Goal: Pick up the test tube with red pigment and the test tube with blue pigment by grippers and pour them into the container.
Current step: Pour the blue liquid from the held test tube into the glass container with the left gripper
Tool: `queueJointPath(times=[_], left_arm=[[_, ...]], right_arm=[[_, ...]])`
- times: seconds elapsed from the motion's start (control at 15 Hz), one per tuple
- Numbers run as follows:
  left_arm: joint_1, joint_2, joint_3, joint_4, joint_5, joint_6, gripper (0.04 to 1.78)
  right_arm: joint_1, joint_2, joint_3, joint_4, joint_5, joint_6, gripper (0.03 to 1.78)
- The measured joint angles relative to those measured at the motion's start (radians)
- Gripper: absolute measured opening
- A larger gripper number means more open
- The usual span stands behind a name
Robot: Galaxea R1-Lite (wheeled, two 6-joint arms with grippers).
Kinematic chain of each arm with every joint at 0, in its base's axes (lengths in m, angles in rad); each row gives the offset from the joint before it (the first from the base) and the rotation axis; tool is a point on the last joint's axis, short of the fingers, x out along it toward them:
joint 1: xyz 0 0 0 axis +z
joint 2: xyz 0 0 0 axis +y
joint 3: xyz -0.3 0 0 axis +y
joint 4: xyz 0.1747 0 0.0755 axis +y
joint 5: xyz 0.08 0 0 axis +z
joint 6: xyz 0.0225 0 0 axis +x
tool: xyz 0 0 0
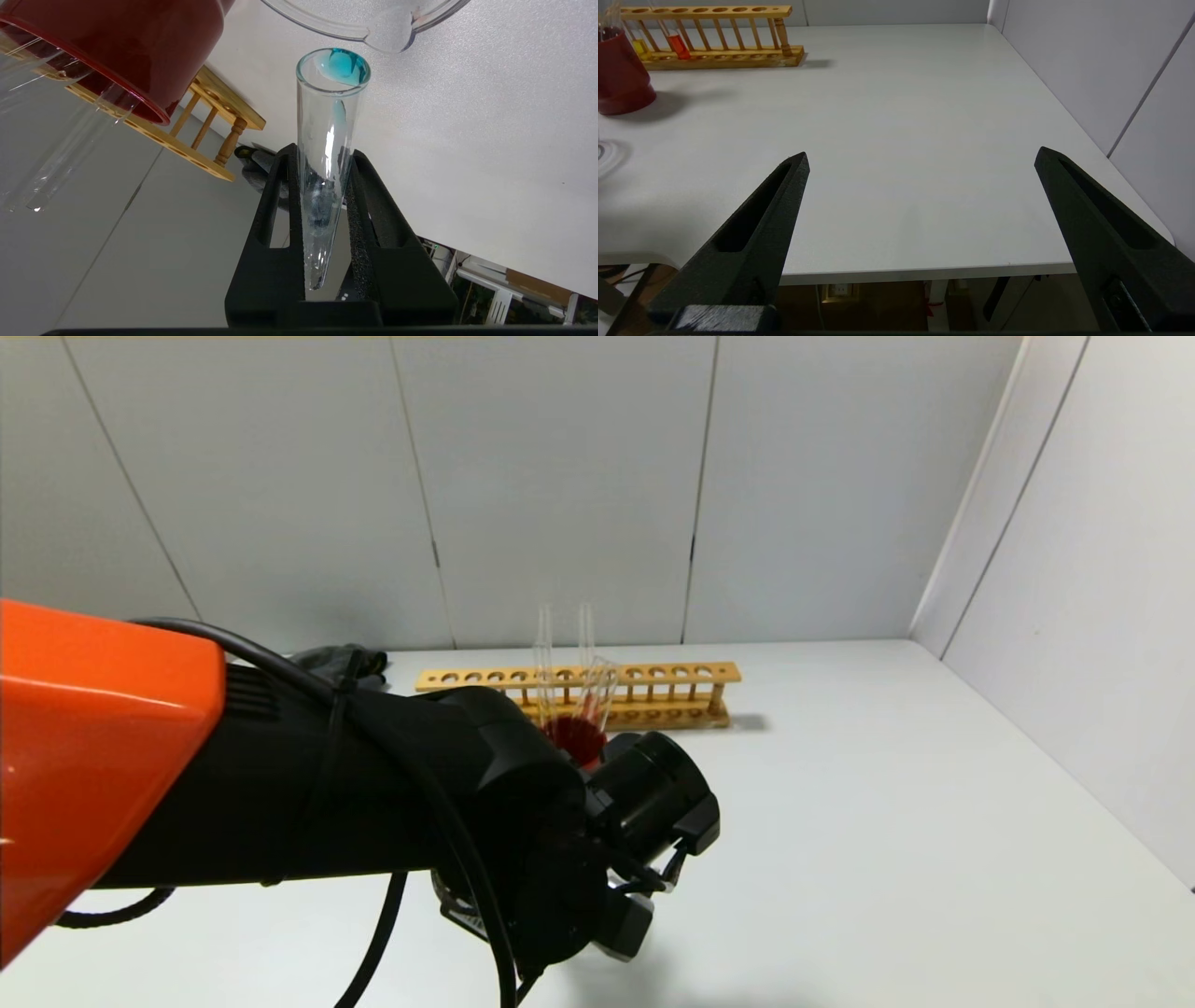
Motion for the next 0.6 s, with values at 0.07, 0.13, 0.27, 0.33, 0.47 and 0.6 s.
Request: queueJointPath(times=[0.07,0.13,0.27,0.33,0.47,0.6], left_arm=[[0.0,0.001,-0.002,0.001,0.0,0.0,0.33],[0.0,0.002,-0.002,0.001,0.0,0.0,0.33],[0.0,0.004,-0.003,0.001,0.0,0.0,0.33],[0.0,0.006,-0.004,0.007,0.0,0.0,0.33],[0.0,0.007,-0.01,0.025,0.001,-0.002,0.33],[0.0,0.008,-0.015,0.029,0.019,-0.001,0.33]], right_arm=[[0.0,0.0,0.0,0.0,0.0,0.0,1.7],[0.0,0.0,0.0,0.0,0.0,0.0,1.7],[0.0,0.0,0.0,0.0,0.0,0.0,1.7],[0.0,0.0,0.0,0.0,0.0,0.0,1.7],[0.0,0.0,0.0,0.0,0.0,0.0,1.7],[0.0,0.0,0.0,0.0,0.0,0.0,1.7]])
